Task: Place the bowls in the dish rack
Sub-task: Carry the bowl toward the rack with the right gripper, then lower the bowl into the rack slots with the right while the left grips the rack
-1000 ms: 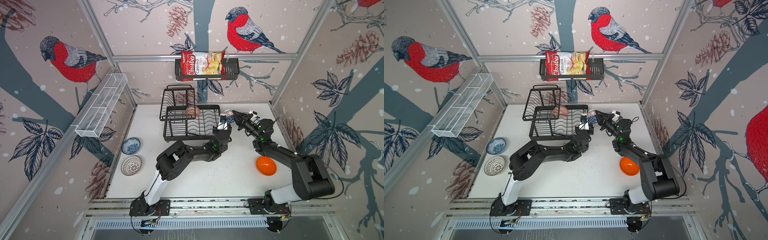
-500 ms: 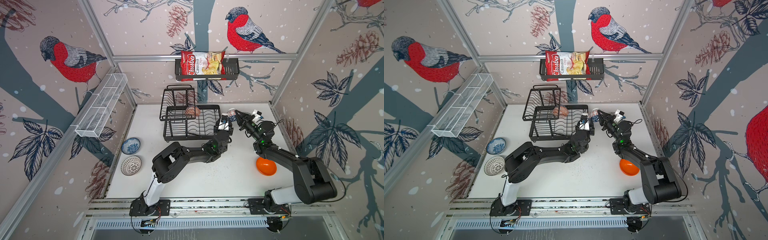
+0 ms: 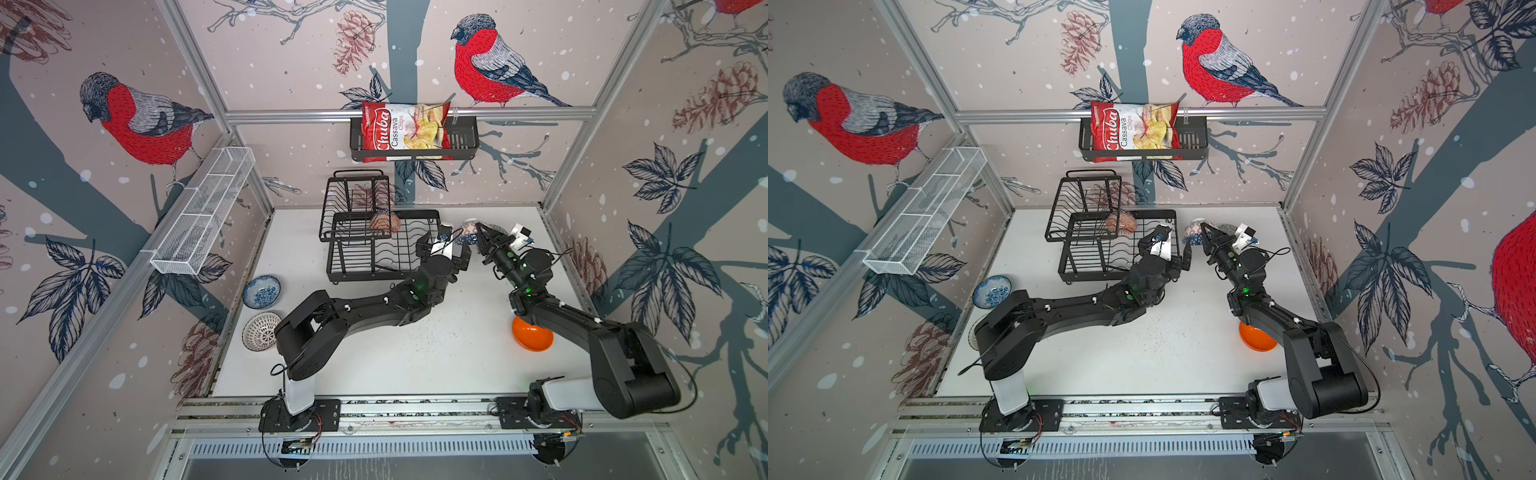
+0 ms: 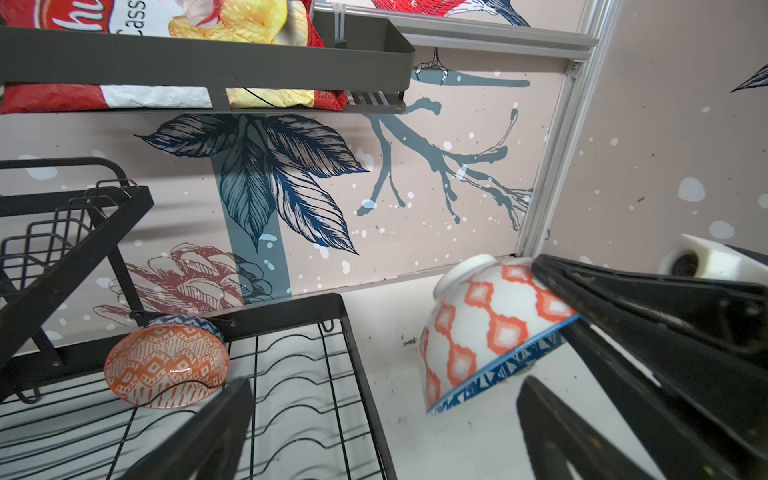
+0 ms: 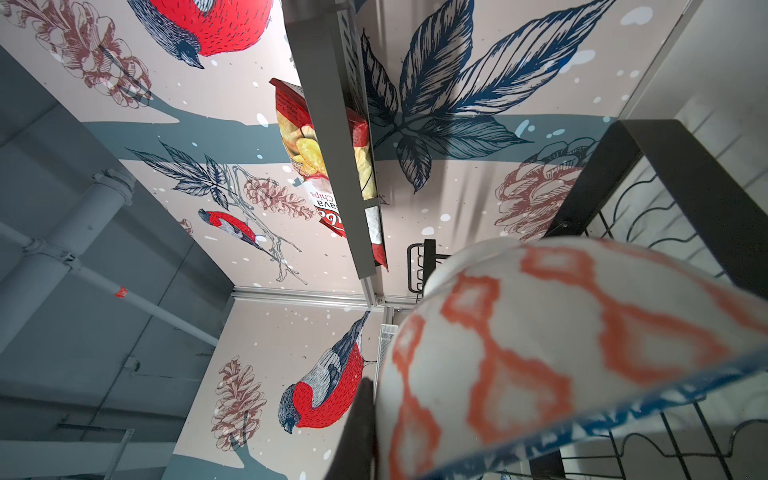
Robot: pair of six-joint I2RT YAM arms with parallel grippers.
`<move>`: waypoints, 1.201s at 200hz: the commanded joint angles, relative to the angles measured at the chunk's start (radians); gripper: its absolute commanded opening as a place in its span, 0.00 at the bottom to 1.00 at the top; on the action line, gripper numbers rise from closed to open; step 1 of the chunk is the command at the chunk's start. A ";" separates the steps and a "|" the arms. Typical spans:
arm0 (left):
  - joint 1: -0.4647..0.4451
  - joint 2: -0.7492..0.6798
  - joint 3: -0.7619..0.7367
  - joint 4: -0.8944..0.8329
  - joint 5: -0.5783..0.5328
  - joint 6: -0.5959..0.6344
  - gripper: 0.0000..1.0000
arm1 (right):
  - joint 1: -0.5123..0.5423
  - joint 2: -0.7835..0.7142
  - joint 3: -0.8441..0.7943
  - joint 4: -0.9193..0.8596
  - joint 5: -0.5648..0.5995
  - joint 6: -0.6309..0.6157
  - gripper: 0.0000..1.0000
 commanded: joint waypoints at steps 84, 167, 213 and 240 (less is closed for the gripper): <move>0.195 -0.207 0.228 -0.755 0.367 -0.103 0.98 | 0.132 0.042 0.059 0.149 0.157 -0.140 0.00; 0.367 -0.272 0.243 -0.818 0.459 0.074 0.98 | 0.324 0.371 0.253 0.243 0.296 -0.185 0.00; 0.441 -0.311 0.159 -0.742 0.525 0.068 0.98 | 0.378 0.572 0.393 0.261 0.344 -0.151 0.00; 0.466 -0.337 0.107 -0.691 0.554 0.073 0.98 | 0.393 0.645 0.468 0.224 0.349 -0.154 0.00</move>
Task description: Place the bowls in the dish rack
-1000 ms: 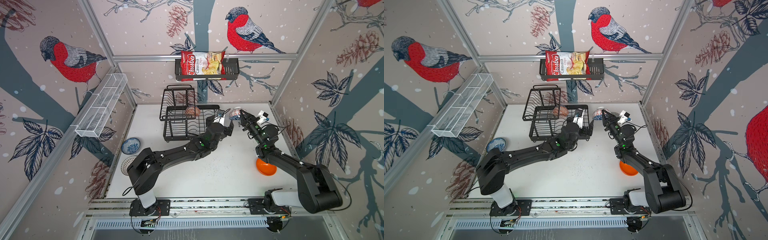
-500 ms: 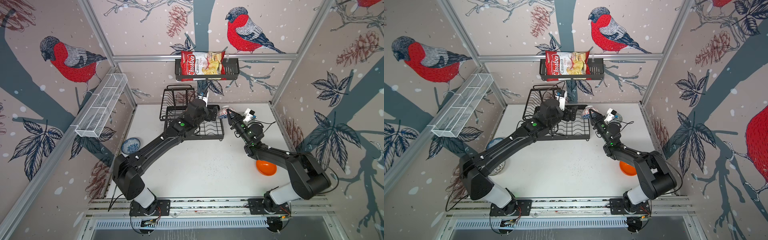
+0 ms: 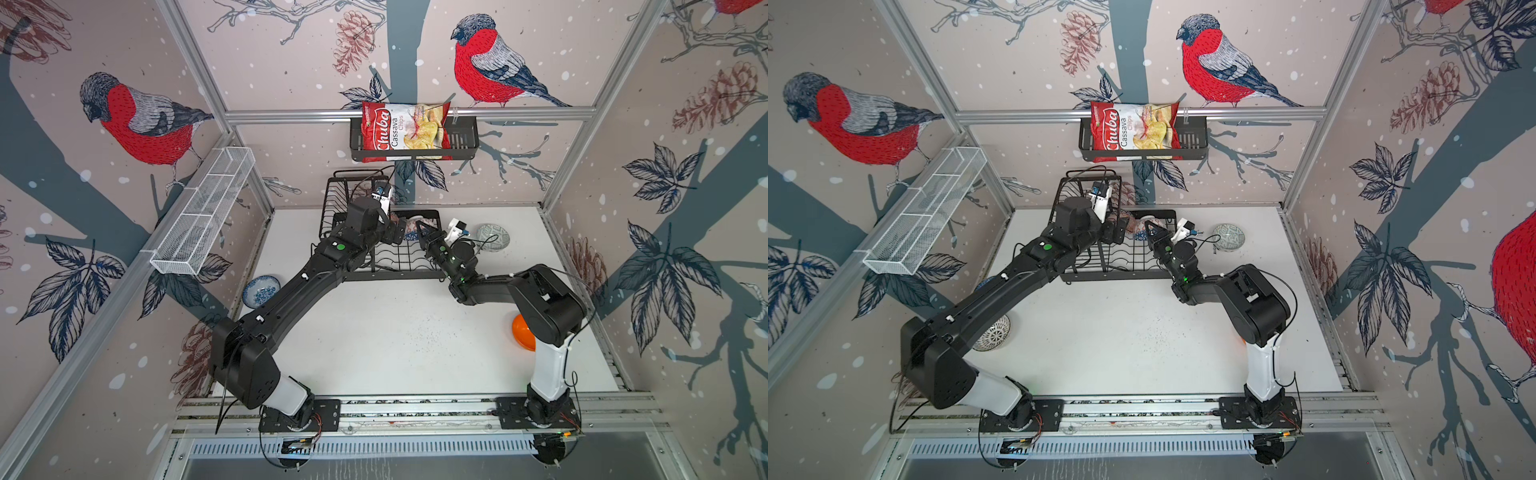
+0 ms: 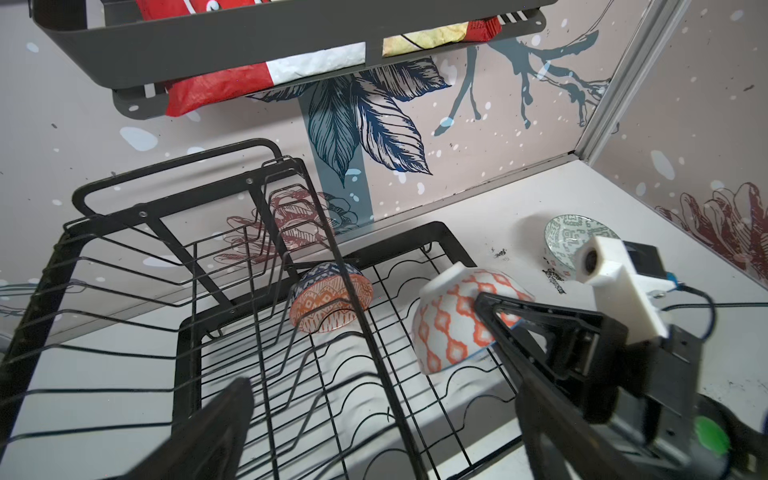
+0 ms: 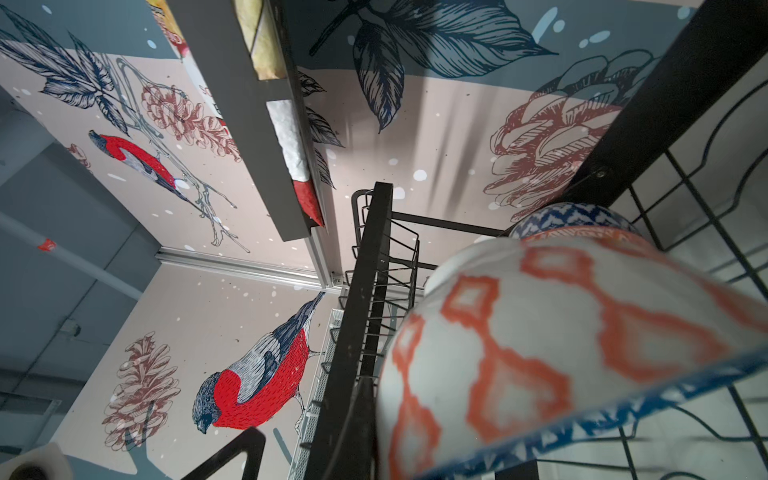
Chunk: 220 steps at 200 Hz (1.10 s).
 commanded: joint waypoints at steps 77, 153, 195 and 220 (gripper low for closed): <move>0.131 -0.043 -0.088 0.128 0.190 -0.089 0.98 | 0.028 0.201 0.212 -0.017 0.049 0.035 0.00; 0.160 -0.017 -0.078 0.124 0.247 -0.123 0.98 | 0.047 0.309 0.349 -0.088 0.045 0.042 0.00; 0.164 -0.021 -0.087 0.127 0.240 -0.121 0.98 | 0.051 0.357 0.432 -0.133 0.044 0.039 0.00; 0.165 -0.018 -0.085 0.127 0.247 -0.124 0.98 | 0.057 0.393 0.482 -0.150 0.046 0.042 0.00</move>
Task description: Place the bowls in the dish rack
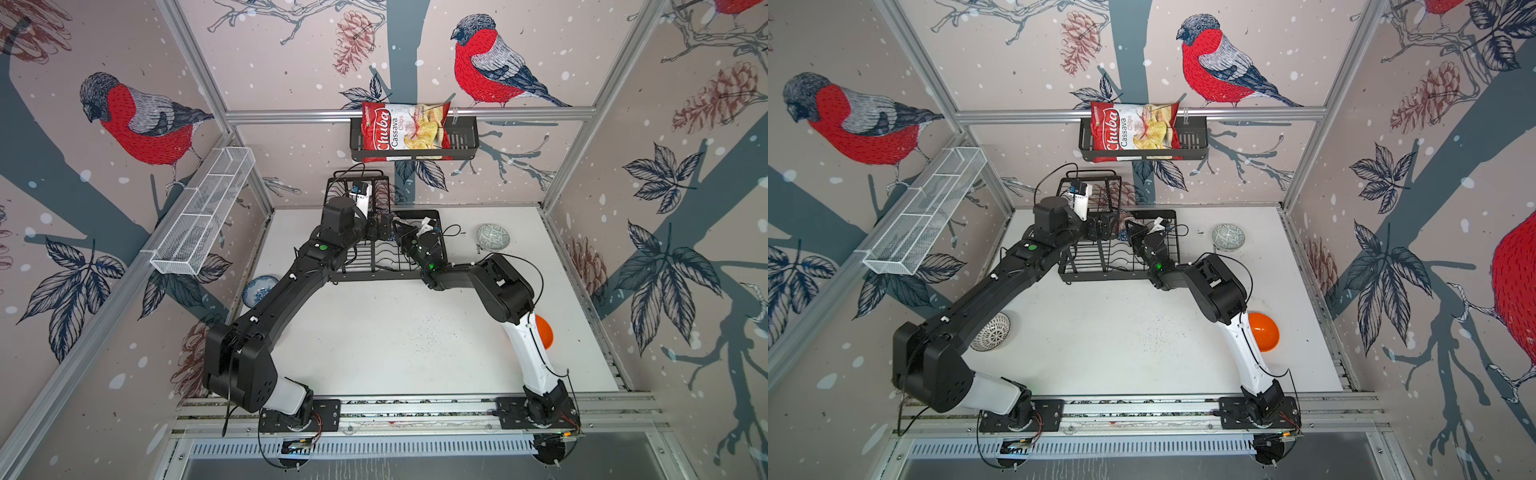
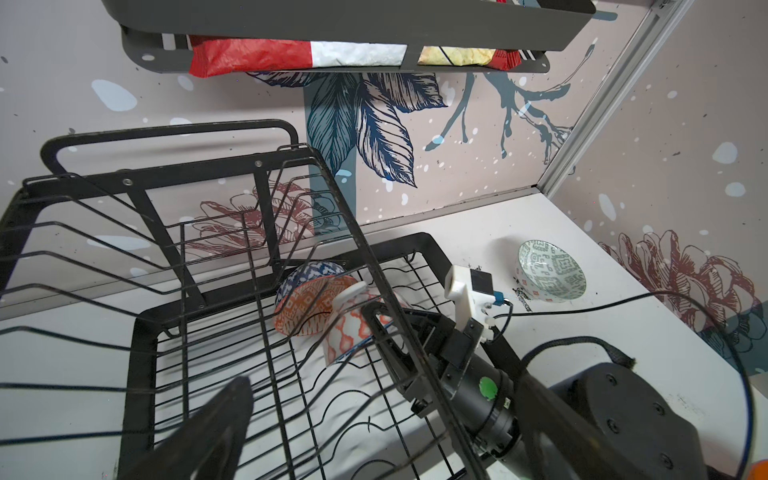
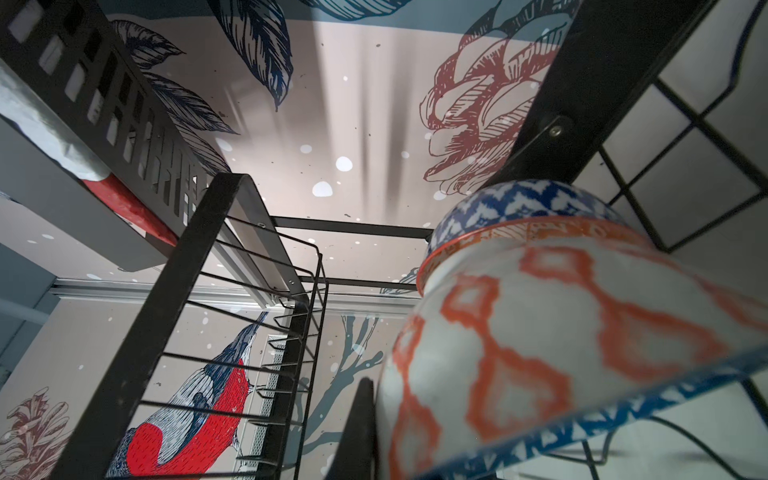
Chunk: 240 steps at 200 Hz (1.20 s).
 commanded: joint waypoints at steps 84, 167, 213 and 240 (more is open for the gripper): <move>0.018 0.013 0.004 0.029 0.031 -0.026 0.98 | 0.013 0.120 0.164 0.018 0.009 0.001 0.00; 0.043 0.012 0.004 0.036 0.063 -0.047 0.98 | 0.013 0.182 0.230 0.021 0.002 -0.007 0.00; 0.055 0.016 0.005 0.037 0.077 -0.058 0.98 | 0.015 0.196 0.250 0.018 -0.003 -0.008 0.00; 0.061 0.014 0.005 0.039 0.085 -0.064 0.98 | 0.018 0.194 0.248 0.017 -0.002 -0.005 0.00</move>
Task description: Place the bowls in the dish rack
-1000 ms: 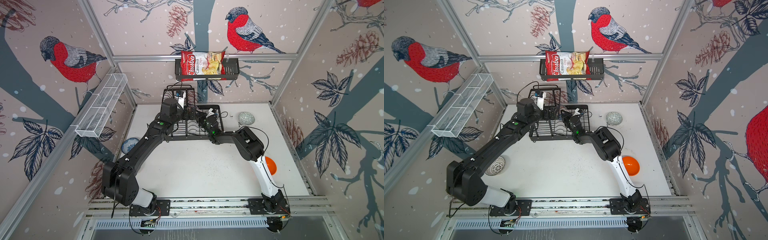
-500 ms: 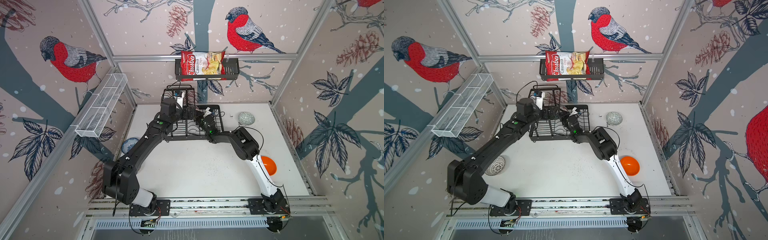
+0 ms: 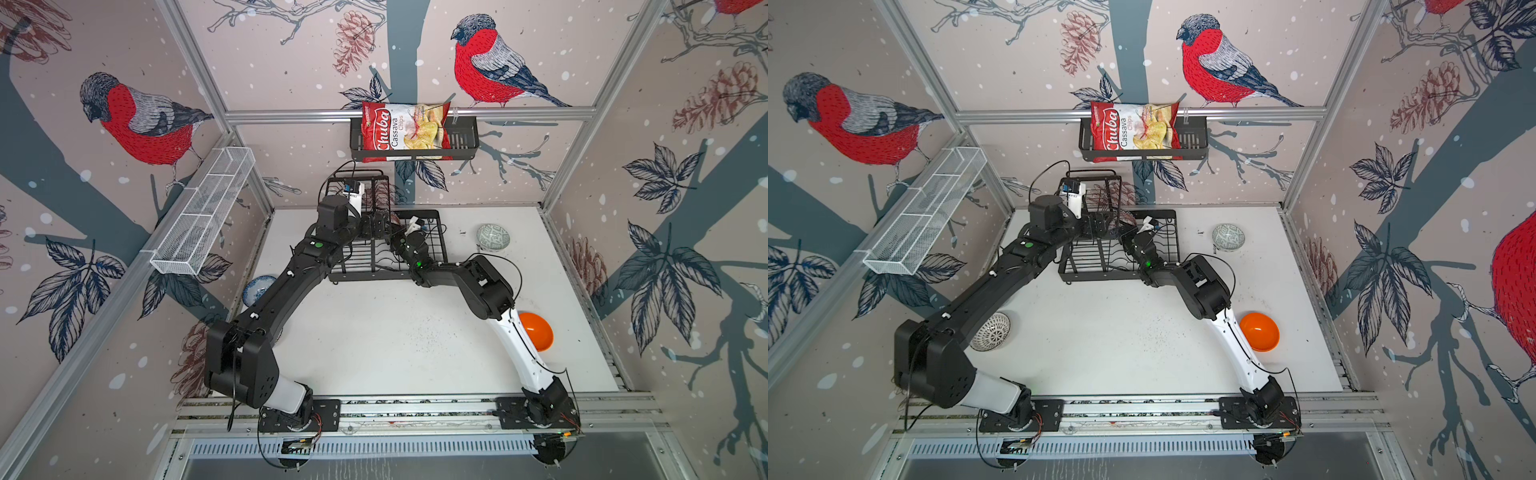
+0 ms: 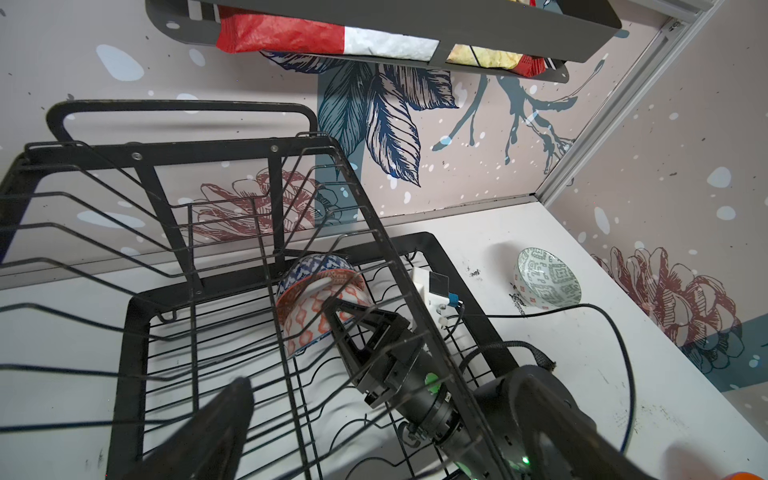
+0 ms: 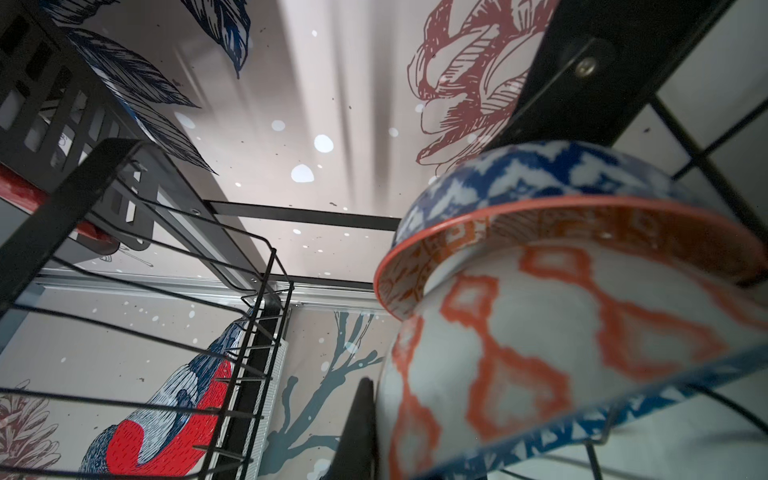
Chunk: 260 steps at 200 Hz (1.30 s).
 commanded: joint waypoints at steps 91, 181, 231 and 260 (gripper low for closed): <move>0.011 -0.002 0.004 0.039 0.037 -0.017 0.98 | 0.010 -0.005 0.010 -0.015 0.011 0.013 0.00; 0.014 -0.004 0.005 0.036 0.031 -0.019 0.98 | 0.022 -0.023 0.021 -0.098 0.024 0.068 0.05; 0.013 -0.009 0.004 0.036 0.025 -0.018 0.98 | 0.026 -0.022 0.045 -0.139 0.010 0.088 0.09; 0.013 -0.008 0.004 0.034 0.025 -0.019 0.98 | 0.026 -0.029 0.049 -0.152 0.007 0.085 0.11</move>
